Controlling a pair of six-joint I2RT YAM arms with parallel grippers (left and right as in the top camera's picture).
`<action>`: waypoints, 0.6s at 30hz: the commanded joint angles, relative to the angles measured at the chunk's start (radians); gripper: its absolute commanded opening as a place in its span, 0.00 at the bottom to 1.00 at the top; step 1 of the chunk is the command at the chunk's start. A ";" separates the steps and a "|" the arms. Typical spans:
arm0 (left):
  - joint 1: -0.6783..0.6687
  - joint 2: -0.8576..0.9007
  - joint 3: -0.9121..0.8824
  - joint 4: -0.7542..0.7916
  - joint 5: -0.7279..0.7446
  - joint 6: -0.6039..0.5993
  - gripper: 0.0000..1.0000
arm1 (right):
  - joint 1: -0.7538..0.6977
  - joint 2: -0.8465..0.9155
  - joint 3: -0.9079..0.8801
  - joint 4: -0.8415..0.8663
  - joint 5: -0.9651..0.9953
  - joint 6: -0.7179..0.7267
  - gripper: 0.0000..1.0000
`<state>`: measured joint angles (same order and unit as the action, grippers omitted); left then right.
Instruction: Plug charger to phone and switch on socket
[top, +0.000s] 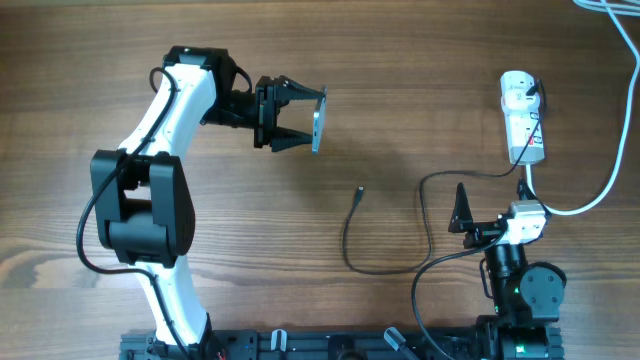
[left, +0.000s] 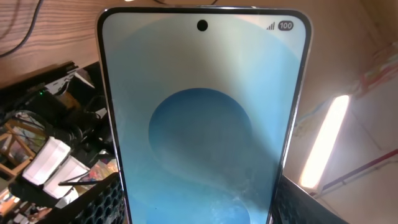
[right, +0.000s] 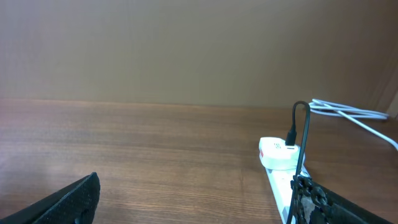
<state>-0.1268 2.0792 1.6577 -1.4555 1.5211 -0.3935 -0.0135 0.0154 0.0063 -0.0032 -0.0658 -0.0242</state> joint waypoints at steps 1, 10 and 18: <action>-0.013 -0.039 -0.001 -0.012 0.056 0.019 0.63 | 0.007 -0.003 -0.001 0.003 0.010 0.001 1.00; -0.015 -0.039 -0.001 -0.050 0.056 0.019 0.63 | 0.007 -0.002 -0.001 0.003 0.010 0.000 1.00; -0.015 -0.039 -0.001 -0.048 0.056 0.021 0.63 | 0.007 -0.002 -0.001 0.003 0.010 0.001 1.00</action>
<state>-0.1402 2.0792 1.6577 -1.5002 1.5215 -0.3935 -0.0135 0.0154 0.0063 -0.0032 -0.0658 -0.0242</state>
